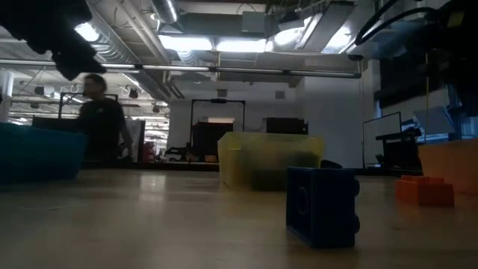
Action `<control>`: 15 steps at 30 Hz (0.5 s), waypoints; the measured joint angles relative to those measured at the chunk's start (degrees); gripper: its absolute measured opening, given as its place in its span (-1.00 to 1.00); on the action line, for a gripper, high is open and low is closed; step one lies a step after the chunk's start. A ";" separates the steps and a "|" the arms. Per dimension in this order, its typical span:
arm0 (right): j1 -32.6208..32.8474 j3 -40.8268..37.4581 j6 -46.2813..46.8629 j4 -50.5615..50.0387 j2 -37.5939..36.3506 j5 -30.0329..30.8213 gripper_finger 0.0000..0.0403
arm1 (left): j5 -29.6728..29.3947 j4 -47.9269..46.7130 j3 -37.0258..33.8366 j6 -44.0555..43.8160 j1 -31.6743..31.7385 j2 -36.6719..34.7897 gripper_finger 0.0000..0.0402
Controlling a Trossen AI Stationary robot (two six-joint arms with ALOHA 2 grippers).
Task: Sort blocks by size
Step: Put the blue 4 stud game piece into the orange bin
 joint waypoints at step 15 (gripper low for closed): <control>0.00 0.00 3.40 -0.17 0.03 -1.96 -0.43 | 0.40 10.04 -11.36 6.34 0.00 -19.60 -0.03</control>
